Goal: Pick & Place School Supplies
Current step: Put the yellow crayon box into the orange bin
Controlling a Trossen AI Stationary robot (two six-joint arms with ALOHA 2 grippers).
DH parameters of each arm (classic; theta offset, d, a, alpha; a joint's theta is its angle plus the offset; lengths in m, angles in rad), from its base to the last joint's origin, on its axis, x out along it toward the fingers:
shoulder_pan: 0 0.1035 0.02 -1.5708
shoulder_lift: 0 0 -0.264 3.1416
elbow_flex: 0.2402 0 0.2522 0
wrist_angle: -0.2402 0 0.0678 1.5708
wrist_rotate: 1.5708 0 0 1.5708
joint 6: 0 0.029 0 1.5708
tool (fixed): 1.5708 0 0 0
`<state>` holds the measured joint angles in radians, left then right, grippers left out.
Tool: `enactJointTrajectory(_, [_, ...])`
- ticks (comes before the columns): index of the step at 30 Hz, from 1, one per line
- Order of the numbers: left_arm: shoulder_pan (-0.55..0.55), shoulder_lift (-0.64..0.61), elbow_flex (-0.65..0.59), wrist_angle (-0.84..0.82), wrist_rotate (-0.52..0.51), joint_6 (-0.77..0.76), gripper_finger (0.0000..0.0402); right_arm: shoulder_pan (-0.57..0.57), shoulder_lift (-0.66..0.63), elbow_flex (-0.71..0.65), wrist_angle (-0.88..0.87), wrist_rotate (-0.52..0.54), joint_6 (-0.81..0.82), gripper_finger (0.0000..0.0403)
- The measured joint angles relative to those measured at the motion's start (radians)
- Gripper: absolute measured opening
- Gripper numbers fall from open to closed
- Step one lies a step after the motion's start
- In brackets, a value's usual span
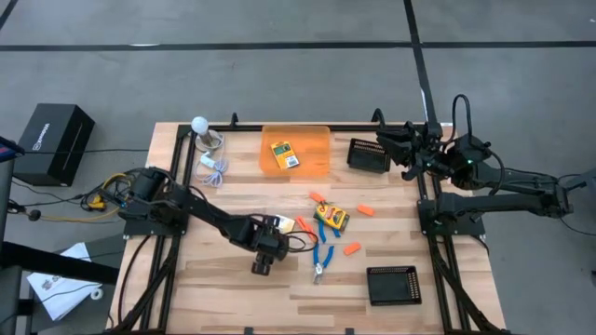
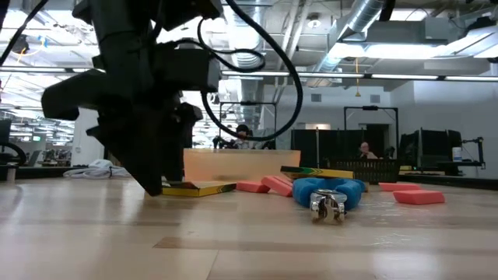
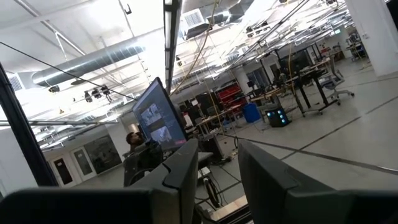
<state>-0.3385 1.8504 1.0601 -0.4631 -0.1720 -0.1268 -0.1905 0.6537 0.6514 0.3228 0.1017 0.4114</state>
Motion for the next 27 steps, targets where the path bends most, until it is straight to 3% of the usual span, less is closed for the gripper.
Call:
enactJointTrajectory(6, [0.0,0.017,0.001,0.005,-0.065,-0.091,0.0168,0.0,0.0,0.0,0.0,0.0,0.0,0.0107])
enactJointTrajectory(9, [0.004,0.018,0.001,0.005,-0.113,-0.138,0.0117,0.0,0.0,0.0,0.0,0.0,0.0,0.0107])
enactJointTrajectory(12, [0.014,0.018,0.0,0.001,-0.112,-0.172,0.0041,0.0,0.0,0.0,0.001,0.0,0.0,0.0107])
enactJointTrajectory(14, [0.027,0.019,-0.001,0.001,-0.089,-0.208,0.0013,0.0,0.0,0.0,0.001,0.0,0.0,0.0107])
enactJointTrajectory(20, [0.058,-0.031,-0.008,0.032,-0.037,-0.264,0.0002,0.0,0.0,0.0,0.011,0.0,-0.002,0.0107])
enactJointTrajectory(27, [0.161,-0.213,-0.007,0.187,-0.04,-0.374,0.0001,-0.001,0.0,0.0,0.036,0.0,-0.019,0.0107])
